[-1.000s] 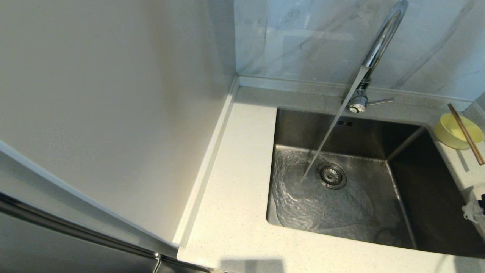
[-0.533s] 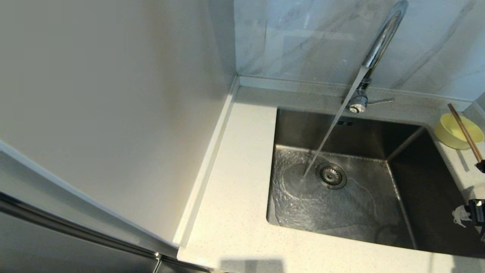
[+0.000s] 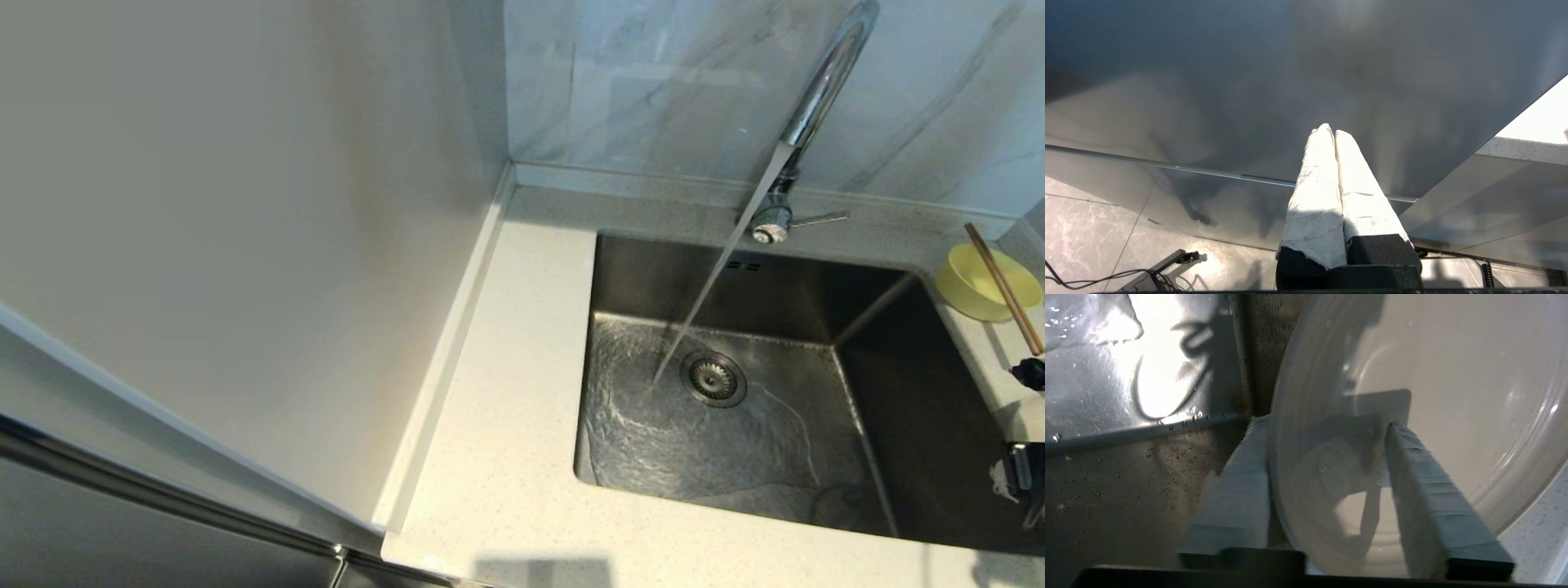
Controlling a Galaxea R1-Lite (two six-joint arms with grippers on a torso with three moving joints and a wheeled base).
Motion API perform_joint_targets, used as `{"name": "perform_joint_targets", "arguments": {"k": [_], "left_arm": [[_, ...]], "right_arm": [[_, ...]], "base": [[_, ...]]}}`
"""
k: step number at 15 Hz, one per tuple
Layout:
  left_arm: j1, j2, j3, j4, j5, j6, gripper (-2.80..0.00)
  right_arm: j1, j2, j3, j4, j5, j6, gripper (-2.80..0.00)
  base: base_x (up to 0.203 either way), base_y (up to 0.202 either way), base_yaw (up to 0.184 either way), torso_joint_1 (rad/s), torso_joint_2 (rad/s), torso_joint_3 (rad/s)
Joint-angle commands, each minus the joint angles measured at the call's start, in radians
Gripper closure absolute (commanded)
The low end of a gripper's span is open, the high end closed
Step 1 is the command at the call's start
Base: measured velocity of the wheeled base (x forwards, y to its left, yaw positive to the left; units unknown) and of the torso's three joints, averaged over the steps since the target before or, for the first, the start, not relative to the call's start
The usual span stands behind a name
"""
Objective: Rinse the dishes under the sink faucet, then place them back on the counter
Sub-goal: Rinse the plate
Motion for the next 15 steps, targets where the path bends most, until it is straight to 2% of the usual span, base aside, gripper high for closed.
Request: {"name": "perform_joint_targets", "arguments": {"k": [1,10,15], "left_arm": [[0.0,0.0,0.0,0.0,0.0,0.0,0.0],[0.0,0.0,0.0,0.0,0.0,0.0,0.0],[0.0,0.0,0.0,0.0,0.0,0.0,0.0]], "right_arm": [[0.0,0.001,0.008,0.001,-0.001,-0.001,0.0],[0.008,-0.117,0.056,0.0,0.016,-0.027,0.0],[0.099,-0.25,0.085,0.0,0.042,-0.033,0.0]], "base": [[0.0,0.0,0.0,0.0,0.0,0.0],[0.0,0.0,0.0,0.0,0.0,0.0],[0.0,0.0,0.0,0.0,0.0,0.0]]}}
